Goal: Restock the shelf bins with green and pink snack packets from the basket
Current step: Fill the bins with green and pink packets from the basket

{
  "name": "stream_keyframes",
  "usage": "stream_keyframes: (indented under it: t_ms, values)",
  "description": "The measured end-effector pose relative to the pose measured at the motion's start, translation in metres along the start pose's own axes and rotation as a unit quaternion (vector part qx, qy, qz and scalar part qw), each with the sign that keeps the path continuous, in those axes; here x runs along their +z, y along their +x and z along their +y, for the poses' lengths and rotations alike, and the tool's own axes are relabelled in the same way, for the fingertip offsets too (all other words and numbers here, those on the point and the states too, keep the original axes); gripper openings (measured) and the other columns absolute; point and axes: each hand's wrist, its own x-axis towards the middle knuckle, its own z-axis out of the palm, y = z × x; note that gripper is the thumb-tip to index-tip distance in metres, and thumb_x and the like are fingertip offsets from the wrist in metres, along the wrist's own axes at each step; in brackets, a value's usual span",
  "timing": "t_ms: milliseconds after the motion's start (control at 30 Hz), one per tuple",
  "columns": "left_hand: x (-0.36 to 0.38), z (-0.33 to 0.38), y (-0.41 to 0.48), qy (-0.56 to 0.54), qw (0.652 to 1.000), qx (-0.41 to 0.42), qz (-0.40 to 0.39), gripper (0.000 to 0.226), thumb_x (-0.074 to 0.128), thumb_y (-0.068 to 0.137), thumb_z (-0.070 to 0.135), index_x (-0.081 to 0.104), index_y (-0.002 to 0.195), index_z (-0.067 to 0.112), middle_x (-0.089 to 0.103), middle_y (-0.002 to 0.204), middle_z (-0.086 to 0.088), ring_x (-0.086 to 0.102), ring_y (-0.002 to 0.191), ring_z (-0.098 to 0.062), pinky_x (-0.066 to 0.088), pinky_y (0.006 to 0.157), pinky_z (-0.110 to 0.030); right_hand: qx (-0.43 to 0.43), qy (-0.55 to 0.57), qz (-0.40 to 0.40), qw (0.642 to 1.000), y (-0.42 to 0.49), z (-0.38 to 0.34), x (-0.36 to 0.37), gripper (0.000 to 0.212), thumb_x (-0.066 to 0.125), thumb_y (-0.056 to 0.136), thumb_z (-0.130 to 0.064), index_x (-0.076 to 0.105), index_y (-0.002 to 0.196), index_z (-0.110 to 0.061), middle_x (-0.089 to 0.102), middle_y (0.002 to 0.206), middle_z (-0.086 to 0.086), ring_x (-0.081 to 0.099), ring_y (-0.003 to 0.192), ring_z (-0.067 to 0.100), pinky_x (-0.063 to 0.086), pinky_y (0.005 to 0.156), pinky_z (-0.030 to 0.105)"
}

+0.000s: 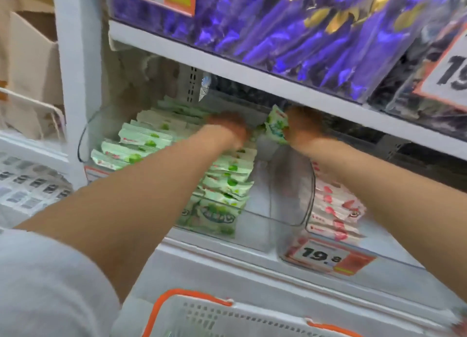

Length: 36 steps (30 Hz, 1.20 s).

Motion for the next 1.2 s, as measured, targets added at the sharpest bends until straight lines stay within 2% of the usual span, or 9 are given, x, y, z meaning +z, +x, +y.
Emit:
stream_keyframes:
  t_ms: [133,267,400,600,667,833,967,1100,1200]
  values:
    - [0.025,-0.023,0.025,0.038,0.998,0.037,-0.046,0.068,0.018,0.095,0.063,0.033,0.150,0.024,0.028,0.159,-0.007,0.031,0.143,-0.030,0.027,0.115,-0.049,-0.042,-0.027,-0.017,0.999,0.018,0.003,0.000,0.037,0.058,0.091,-0.005,0.048,0.126,0.001,0.050,0.129,0.029,0.049,0.124,0.041,0.042,0.087,0.038]
    - [0.035,-0.031,0.022,0.012,0.999,0.022,-0.040,0.072,0.011,0.096,0.067,0.015,0.156,0.026,0.010,0.164,0.000,0.010,0.150,-0.023,0.008,0.120,-0.052,-0.046,-0.056,-0.051,0.996,0.033,0.001,-0.001,0.012,0.058,0.090,-0.004,0.053,0.101,-0.001,0.047,0.090,0.010,0.058,0.101,0.032,0.034,0.069,0.028]
    - [0.032,-0.029,0.021,0.036,0.997,-0.005,-0.066,0.075,0.006,0.093,0.068,0.014,0.155,0.028,0.009,0.164,0.001,0.008,0.151,-0.024,0.007,0.117,-0.060,-0.050,-0.064,-0.048,0.996,0.040,0.005,-0.004,0.022,0.070,0.078,-0.008,0.048,0.079,-0.008,0.050,0.073,0.006,0.057,0.073,0.026,0.037,0.056,0.026]
    - [0.030,-0.026,0.016,0.046,0.996,-0.018,-0.075,0.074,0.004,0.093,0.069,0.006,0.156,0.031,0.001,0.164,0.003,0.002,0.151,-0.025,0.001,0.117,-0.062,-0.040,-0.098,-0.099,0.989,0.045,-0.007,-0.004,0.031,0.058,0.083,0.003,0.039,0.061,-0.008,0.037,0.061,0.004,0.042,0.056,0.016,0.028,0.047,0.022]
    - [0.029,-0.026,0.016,0.040,0.996,-0.016,-0.077,0.073,0.004,0.094,0.068,0.007,0.156,0.031,0.002,0.164,0.004,0.002,0.151,-0.026,0.001,0.117,-0.062,-0.037,-0.111,-0.109,0.987,0.049,-0.008,-0.005,0.031,0.061,0.082,0.002,0.040,0.061,-0.008,0.036,0.060,0.003,0.037,0.053,0.014,0.026,0.046,0.022]
    - [0.029,-0.026,0.017,0.038,0.995,-0.016,-0.090,0.073,0.005,0.094,0.069,0.005,0.156,0.031,0.000,0.165,0.004,0.000,0.151,-0.026,0.000,0.117,-0.061,-0.017,-0.117,-0.186,0.975,0.044,-0.016,-0.014,0.031,0.078,0.080,-0.013,0.050,0.074,-0.003,0.051,0.071,0.005,0.048,0.060,0.016,0.034,0.046,0.024]
    - [0.028,-0.027,0.017,0.034,0.995,-0.016,-0.090,0.073,0.005,0.094,0.069,0.006,0.156,0.032,0.000,0.164,0.005,0.001,0.151,-0.025,0.001,0.117,-0.061,-0.008,-0.100,-0.194,0.976,0.045,-0.019,0.001,0.050,0.080,0.077,-0.011,0.055,0.119,0.002,0.059,0.103,0.012,0.056,0.084,0.025,0.045,0.066,0.029]
    - [0.027,-0.027,0.016,0.035,0.995,-0.015,-0.091,0.072,0.005,0.094,0.068,0.007,0.156,0.032,0.001,0.165,0.004,0.001,0.151,-0.025,0.001,0.117,-0.061,-0.021,-0.061,-0.161,0.985,0.056,-0.012,0.018,0.033,0.071,0.080,0.000,0.053,0.107,0.000,0.052,0.081,0.006,0.051,0.066,0.017,0.039,0.056,0.029]
    - [0.026,-0.027,0.015,0.031,0.995,-0.017,-0.092,0.071,0.006,0.095,0.067,0.007,0.156,0.032,0.001,0.165,0.005,0.001,0.151,-0.024,0.000,0.117,-0.060,-0.050,-0.043,-0.148,0.987,0.059,-0.005,0.029,0.022,0.063,0.083,0.006,0.054,0.102,0.000,0.053,0.085,0.009,0.050,0.067,0.017,0.032,0.048,0.024]
